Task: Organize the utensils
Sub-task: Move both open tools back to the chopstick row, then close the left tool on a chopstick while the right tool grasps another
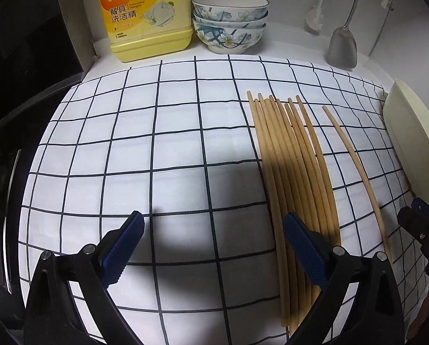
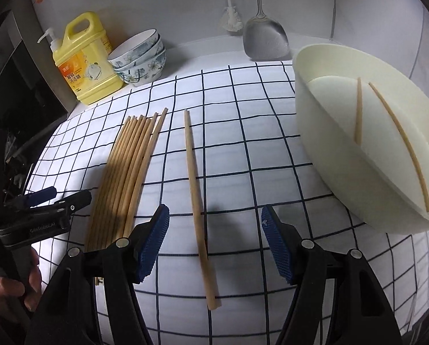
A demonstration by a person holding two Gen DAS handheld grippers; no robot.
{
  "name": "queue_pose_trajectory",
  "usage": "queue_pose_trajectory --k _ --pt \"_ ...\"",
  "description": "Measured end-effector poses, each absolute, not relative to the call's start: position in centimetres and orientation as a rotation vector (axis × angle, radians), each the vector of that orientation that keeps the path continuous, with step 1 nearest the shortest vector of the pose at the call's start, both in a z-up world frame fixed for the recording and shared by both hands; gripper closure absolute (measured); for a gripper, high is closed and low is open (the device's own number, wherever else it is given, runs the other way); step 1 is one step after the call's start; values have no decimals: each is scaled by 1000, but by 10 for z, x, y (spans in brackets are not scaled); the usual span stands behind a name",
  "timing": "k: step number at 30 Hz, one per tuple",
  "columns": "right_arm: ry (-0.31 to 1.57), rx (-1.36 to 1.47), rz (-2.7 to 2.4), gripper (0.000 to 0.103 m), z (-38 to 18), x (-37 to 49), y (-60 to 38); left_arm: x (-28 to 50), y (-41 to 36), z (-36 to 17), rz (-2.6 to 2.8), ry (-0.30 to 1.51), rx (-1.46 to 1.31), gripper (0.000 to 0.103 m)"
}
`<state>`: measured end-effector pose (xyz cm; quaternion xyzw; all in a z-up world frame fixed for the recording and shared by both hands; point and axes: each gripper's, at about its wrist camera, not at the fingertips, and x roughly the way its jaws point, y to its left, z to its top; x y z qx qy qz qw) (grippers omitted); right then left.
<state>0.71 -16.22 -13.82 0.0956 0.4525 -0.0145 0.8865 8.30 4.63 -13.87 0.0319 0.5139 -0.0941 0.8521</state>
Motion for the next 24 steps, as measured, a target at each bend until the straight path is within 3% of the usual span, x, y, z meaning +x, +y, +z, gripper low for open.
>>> queue_pose_trajectory --k 24 --pt "968 129 -55 39 -146 23 -156 91 41 -151 -173 1098 116 6"
